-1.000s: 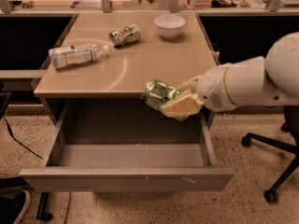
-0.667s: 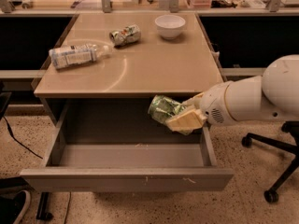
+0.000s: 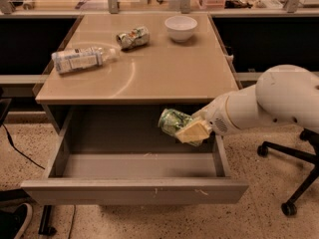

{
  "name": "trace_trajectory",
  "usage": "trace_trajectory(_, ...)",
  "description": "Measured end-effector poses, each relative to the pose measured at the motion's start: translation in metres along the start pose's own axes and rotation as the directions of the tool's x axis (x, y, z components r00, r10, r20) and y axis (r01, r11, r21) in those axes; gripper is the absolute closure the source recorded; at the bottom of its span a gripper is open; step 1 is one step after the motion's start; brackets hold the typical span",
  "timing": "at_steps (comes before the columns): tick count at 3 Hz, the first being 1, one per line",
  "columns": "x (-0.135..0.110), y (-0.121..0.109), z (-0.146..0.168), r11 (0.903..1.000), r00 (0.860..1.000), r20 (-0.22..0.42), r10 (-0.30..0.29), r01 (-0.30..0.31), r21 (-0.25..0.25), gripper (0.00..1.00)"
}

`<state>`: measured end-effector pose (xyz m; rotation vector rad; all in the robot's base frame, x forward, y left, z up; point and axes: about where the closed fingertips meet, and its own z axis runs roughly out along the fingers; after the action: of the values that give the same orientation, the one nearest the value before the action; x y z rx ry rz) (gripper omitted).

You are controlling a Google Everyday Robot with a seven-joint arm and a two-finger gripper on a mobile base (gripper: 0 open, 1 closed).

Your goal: Place green can into top drawer

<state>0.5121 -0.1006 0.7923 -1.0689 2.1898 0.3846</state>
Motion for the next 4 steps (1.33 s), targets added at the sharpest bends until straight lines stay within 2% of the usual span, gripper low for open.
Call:
trace_trajectory(1, -0.001, 0.001, 0.002, 1.0, 1.0, -0.004, -0.007, 0.007, -0.001, 1.0)
trace_trajectory(2, 0.026, -0.006, 0.021, 0.9974, 0.997, -0.041, 0.07, -0.071, -0.012, 1.0)
trace_trajectory(3, 0.06, -0.018, 0.049, 0.9888, 0.985, -0.089, 0.149, -0.149, 0.0, 1.0)
trace_trajectory(4, 0.083, -0.026, 0.075, 0.9806, 0.972, -0.13, 0.195, -0.196, 0.002, 1.0)
